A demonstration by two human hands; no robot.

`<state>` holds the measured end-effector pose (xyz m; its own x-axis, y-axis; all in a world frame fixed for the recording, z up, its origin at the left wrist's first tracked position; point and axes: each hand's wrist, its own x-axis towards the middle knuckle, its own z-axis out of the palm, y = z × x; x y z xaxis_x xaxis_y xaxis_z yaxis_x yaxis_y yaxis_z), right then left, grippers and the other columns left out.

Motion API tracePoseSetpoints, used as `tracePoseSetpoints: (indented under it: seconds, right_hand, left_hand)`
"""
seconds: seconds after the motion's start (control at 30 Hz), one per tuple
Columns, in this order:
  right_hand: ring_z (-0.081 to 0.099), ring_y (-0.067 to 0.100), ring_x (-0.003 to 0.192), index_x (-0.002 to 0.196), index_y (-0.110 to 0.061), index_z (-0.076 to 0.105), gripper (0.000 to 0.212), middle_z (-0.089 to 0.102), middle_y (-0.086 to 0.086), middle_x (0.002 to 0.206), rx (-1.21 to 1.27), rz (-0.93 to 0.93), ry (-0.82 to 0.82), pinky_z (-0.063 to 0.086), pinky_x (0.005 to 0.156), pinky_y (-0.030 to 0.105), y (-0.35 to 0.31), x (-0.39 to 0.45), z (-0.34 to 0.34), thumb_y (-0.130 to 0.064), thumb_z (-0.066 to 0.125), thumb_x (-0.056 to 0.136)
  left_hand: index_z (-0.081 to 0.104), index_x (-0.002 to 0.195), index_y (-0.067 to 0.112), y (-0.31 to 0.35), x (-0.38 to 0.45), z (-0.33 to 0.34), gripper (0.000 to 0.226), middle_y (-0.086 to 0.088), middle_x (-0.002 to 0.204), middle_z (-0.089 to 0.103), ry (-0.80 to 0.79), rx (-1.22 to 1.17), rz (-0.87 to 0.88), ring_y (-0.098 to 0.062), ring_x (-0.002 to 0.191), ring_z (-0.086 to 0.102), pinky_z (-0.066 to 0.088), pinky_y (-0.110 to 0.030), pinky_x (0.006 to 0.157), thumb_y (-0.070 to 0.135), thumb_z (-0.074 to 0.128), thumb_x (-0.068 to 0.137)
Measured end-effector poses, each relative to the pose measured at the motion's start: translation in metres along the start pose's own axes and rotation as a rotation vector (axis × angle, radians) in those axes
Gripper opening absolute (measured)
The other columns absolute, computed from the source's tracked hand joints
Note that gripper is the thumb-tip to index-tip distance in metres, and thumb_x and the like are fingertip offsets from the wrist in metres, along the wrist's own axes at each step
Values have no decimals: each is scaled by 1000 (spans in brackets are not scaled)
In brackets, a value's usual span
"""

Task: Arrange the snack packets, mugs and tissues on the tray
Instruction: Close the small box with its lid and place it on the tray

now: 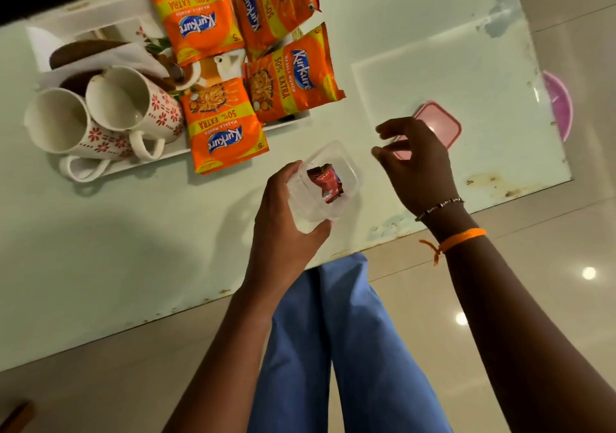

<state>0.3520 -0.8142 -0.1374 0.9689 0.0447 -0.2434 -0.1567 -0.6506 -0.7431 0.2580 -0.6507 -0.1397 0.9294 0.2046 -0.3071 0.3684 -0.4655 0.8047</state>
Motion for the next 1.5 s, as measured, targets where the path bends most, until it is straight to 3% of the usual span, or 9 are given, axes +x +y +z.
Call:
tracePoseSetpoints:
  seconds: [0.13, 0.27, 0.37, 0.53, 0.77, 0.93, 1.1, 1.37, 1.5]
  right_hand:
    - [29, 36, 131, 132, -11, 40, 69, 33, 16, 143, -296, 220, -34, 33, 107, 41, 47, 31, -13, -18, 73, 72]
    - [-1, 39, 142, 141, -25, 25, 101, 3, 11, 156, -481, 243, -196, 22, 111, 56, 76, 56, -14, -32, 83, 58]
    - [11, 38, 140, 138, -27, 31, 98, 11, 12, 153, -474, 195, -192, 25, 111, 54, 83, 61, -12, -34, 82, 55]
    - [35, 37, 122, 125, -28, 44, 81, 31, 12, 135, -276, 217, -26, 40, 98, 43, 82, 58, -25, -37, 80, 53]
    - [59, 22, 106, 94, -32, 45, 50, 40, 17, 125, 598, 317, 84, 48, 97, 33, 51, 49, -54, -36, 77, 55]
    - [59, 5, 94, 92, -21, 41, 45, 51, -1, 101, 982, 238, -25, 50, 71, 14, 22, 39, -40, -21, 71, 58]
    - [41, 26, 126, 104, -26, 42, 55, 40, 8, 131, 879, 291, -111, 42, 103, 54, 9, 32, -30, -13, 71, 60]
    - [30, 25, 136, 139, -23, 31, 92, 25, 1, 141, 724, 347, -271, 37, 108, 52, 20, 43, -43, -18, 72, 56]
    - [32, 25, 136, 140, -24, 29, 96, 26, 3, 144, 771, 373, -289, 36, 109, 52, 20, 43, -40, -15, 74, 56]
  left_hand:
    - [40, 129, 23, 4, 5, 7, 81, 17, 125, 46, 3, -24, -4, -4, 121, 46, 45, -28, 100, 13, 81, 61]
    - [40, 129, 22, 8, 12, 16, 80, 13, 128, 48, -22, -60, -21, -8, 121, 48, 46, -28, 99, 10, 81, 61]
    - [39, 129, 23, 13, 17, 22, 82, 9, 130, 49, -41, -63, -36, -11, 120, 50, 46, -20, 93, 14, 83, 60]
    - [39, 129, 24, 29, 29, 28, 81, 9, 131, 49, -75, -149, -80, -13, 117, 55, 53, -34, 92, 13, 82, 62]
    - [40, 125, 32, 52, 47, 32, 78, 24, 122, 50, -61, -216, -104, -9, 114, 57, 54, -33, 92, 17, 83, 62]
    - [40, 124, 33, 71, 59, 48, 78, 17, 121, 52, 15, -283, -116, -5, 111, 56, 53, -29, 89, 19, 84, 61]
    - [40, 126, 26, 86, 71, 62, 79, 12, 122, 49, 73, -302, -91, -9, 110, 55, 53, -19, 78, 19, 83, 60]
    - [38, 130, 22, 90, 82, 63, 78, 3, 135, 46, -19, -304, -63, -19, 122, 50, 55, -25, 83, 11, 80, 66]
    - [41, 129, 27, 86, 83, 55, 65, 7, 136, 48, -136, -509, -124, -16, 125, 50, 54, -26, 86, 0, 62, 74]
